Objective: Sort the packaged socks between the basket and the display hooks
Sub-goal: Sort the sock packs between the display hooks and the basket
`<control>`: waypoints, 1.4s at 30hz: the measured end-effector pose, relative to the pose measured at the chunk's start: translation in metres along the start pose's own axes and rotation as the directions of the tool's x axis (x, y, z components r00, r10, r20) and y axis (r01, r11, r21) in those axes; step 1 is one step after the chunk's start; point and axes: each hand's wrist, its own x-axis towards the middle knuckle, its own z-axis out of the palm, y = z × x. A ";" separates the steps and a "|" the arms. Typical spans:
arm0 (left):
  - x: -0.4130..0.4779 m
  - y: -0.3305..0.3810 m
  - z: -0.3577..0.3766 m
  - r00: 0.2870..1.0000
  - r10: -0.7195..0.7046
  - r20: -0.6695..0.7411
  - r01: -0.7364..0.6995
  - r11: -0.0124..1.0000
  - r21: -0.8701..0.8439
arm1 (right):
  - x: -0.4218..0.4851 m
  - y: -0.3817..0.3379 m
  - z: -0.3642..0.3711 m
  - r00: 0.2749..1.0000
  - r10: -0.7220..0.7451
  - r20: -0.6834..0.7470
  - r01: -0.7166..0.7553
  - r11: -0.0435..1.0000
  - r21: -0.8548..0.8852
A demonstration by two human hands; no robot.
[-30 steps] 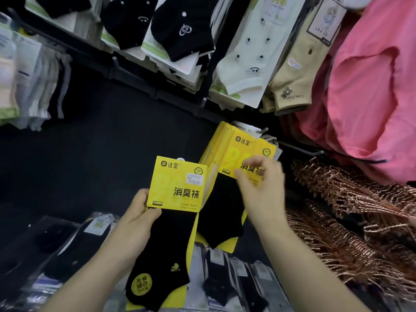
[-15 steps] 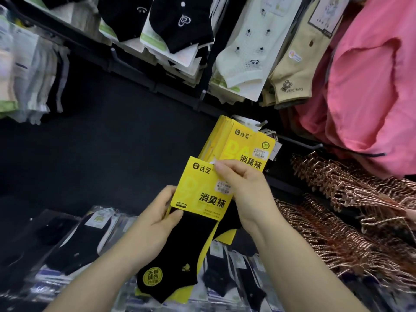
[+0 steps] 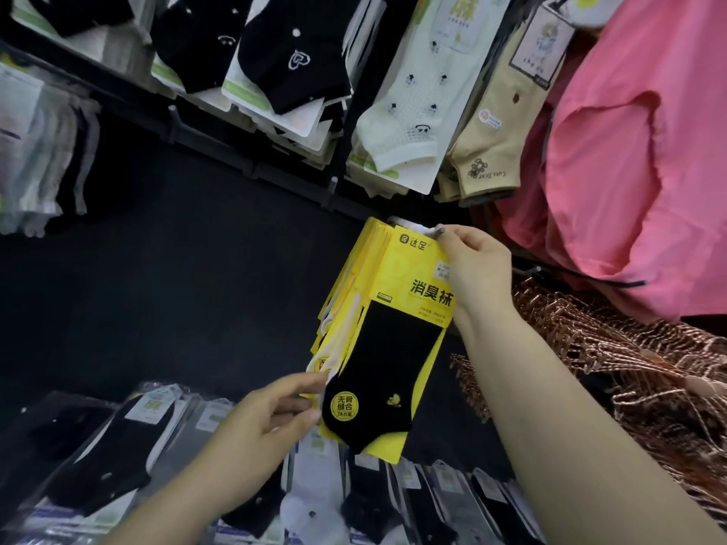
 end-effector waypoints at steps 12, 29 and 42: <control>0.002 -0.009 -0.001 1.000 -0.017 -0.009 0.017 0.998 0.065 | -0.024 0.030 -0.007 0.988 -0.119 -0.102 0.098 0.977 -0.189; -0.009 -0.023 0.019 0.984 -0.170 -0.047 0.176 0.973 0.152 | -0.121 0.113 -0.041 0.889 0.233 0.394 -0.116 0.948 -0.298; -0.075 -0.094 0.108 0.691 -0.608 0.391 0.424 0.779 0.461 | -0.237 0.260 -0.132 0.293 0.658 0.694 -0.262 0.753 -0.603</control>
